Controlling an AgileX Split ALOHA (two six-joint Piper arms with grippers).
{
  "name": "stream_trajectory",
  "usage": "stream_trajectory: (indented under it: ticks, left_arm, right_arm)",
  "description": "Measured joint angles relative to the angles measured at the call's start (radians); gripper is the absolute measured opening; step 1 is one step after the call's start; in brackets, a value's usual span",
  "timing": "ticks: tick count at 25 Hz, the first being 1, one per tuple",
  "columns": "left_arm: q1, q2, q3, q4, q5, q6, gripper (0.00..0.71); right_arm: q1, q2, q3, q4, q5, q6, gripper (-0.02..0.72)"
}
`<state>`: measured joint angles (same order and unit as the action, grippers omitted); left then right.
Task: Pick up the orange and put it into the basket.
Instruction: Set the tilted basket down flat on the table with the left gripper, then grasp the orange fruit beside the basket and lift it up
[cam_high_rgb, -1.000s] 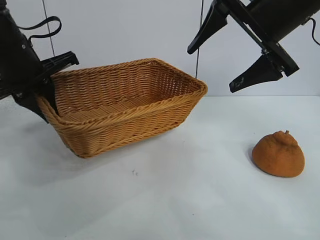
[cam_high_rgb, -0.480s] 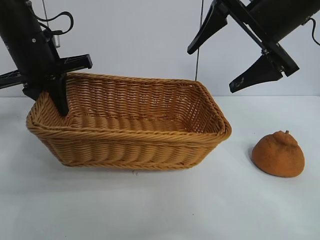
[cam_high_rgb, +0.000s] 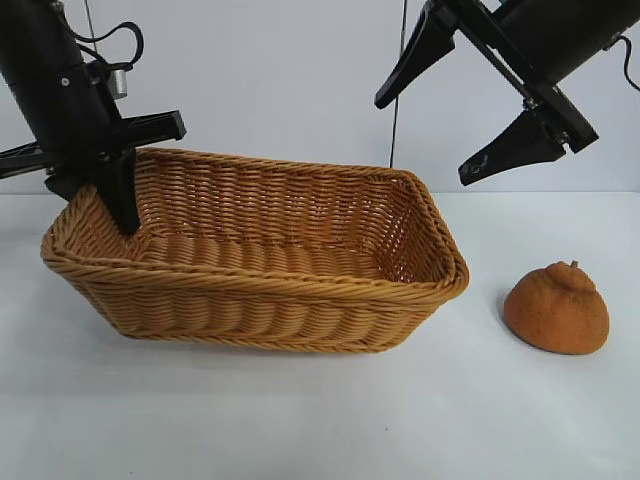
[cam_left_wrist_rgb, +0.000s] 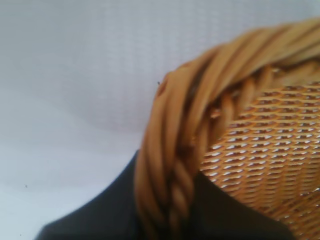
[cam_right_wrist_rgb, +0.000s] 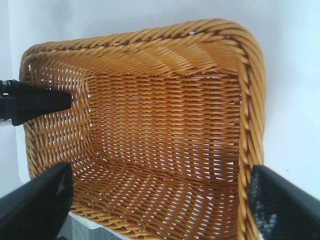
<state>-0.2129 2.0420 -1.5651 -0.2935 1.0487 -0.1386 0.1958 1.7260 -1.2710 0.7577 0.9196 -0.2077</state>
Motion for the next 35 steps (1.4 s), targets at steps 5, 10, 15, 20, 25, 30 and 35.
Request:
stream_trajectory:
  ticks: [5,10,15,20,25,30,35]
  left_arm:
    - [0.0,0.077,-0.002,-0.047,-0.02,0.02,0.088]
    - [0.0,0.147,-0.002,-0.049,-0.034,0.051,0.088]
    - [0.0,0.153,-0.002,-0.055,-0.047,0.056,0.092]
    - [0.0,0.154,-0.004,-0.067,-0.04,0.056,0.376]
    - [0.0,0.102,-0.007,-0.066,-0.04,0.057,0.535]
    - [0.0,0.006,-0.041,0.029,-0.002,0.065,0.549]
    - [0.036,-0.067,-0.097,0.207,0.062,0.067,0.549]
  right_arm:
    - [0.0,0.0,0.0,0.0,0.0,0.0,0.652]
    - [0.0,0.0,0.0,0.0,0.0,0.0,0.652]
    - [0.0,0.0,0.0,0.0,0.0,0.0,0.652]
    - [0.0,0.0,0.0,0.0,0.0,0.0,0.652]
    - [0.0,0.0,0.0,0.0,0.0,0.0,0.652]
    - [0.0,0.0,0.0,0.0,0.0,0.0,0.652]
    - [0.0,0.0,0.0,-0.001,0.0,0.0,0.652]
